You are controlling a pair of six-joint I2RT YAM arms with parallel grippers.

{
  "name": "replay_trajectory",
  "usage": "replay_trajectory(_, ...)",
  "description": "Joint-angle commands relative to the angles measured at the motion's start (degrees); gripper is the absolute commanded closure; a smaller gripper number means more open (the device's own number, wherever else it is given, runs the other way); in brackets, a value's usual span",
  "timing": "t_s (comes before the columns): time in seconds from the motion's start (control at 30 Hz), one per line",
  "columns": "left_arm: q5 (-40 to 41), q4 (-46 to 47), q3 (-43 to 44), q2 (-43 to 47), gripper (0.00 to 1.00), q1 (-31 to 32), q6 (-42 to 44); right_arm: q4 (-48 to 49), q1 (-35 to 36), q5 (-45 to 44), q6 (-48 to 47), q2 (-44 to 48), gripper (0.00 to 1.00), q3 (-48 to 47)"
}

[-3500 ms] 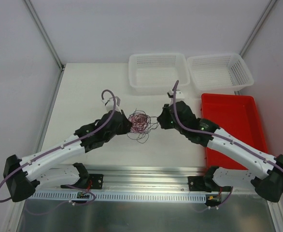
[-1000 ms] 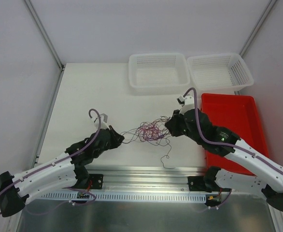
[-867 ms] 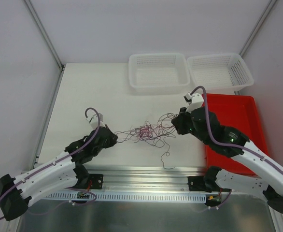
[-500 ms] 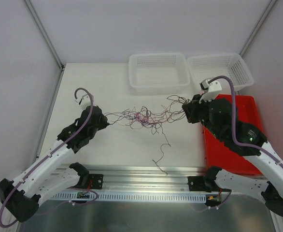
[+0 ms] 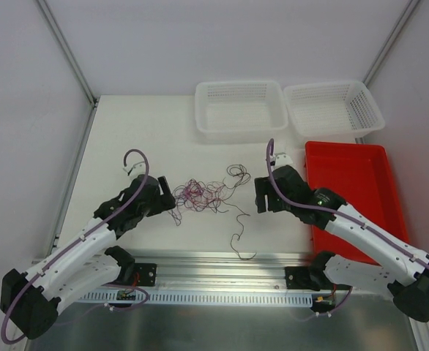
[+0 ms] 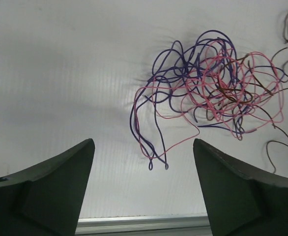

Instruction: Untangle the cables

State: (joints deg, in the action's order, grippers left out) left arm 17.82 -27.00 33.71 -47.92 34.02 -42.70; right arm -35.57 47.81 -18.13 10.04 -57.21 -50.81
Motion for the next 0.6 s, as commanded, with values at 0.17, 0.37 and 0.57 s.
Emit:
replay_trajectory(0.17, -11.23, 0.37, 0.91, 3.02, 0.11, -0.18, -0.37, 12.79, -0.09, 12.32, 0.6, -2.36, 0.25, 7.56)
replay_trajectory(0.37, -11.15, 1.07, 8.2, -7.77, 0.11, 2.71, 3.23, 20.89, -0.26, 16.63, -4.06, -12.21, 0.25, 7.12)
replay_trajectory(0.57, -5.09, 2.57, 16.73, -22.55, 0.11, 5.44, 5.43, 23.62, -0.53, 20.76, -6.62, -22.49, 0.26, 4.67)
